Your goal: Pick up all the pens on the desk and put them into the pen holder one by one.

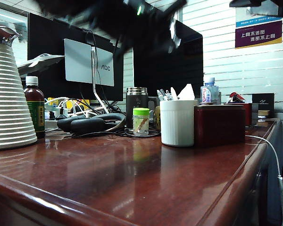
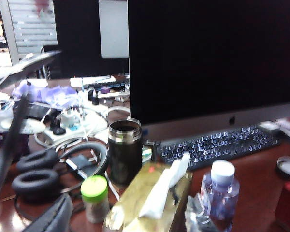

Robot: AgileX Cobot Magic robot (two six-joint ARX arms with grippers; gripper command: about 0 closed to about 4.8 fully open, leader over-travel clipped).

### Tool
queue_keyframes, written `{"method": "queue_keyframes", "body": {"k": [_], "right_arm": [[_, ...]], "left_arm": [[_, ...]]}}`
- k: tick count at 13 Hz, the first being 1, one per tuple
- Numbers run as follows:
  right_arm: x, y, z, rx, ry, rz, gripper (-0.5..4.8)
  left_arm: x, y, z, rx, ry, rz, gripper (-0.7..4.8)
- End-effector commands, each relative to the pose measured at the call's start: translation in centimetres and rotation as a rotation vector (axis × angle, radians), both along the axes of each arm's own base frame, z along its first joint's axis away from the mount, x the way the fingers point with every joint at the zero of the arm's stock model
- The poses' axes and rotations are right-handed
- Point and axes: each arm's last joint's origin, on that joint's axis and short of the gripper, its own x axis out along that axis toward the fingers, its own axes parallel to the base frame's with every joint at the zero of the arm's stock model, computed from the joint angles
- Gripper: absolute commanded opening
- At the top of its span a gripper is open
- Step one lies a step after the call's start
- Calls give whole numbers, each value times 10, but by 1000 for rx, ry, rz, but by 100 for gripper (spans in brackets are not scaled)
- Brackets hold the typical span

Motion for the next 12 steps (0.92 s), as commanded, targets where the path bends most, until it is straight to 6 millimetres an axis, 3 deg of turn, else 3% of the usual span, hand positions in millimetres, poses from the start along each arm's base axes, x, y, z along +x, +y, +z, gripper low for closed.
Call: {"method": "queue_keyframes", "body": {"k": [1,4,8,12], "right_arm": [[-1,0,-3,-6,45,3,305],[-1,0,-8,-27,86,5,305],[-1,1,-9,-47,84,5,270],[1,0,-10,-53,87,5,270]], "left_arm": [[-8,4,-16,-140,-26,24,-5],[-1,-9,-51,-232,23,-1,-5],[-1,-13,-62,-224,51,26,-5],[3,-17,-87,-158,92,34,-5]]}}
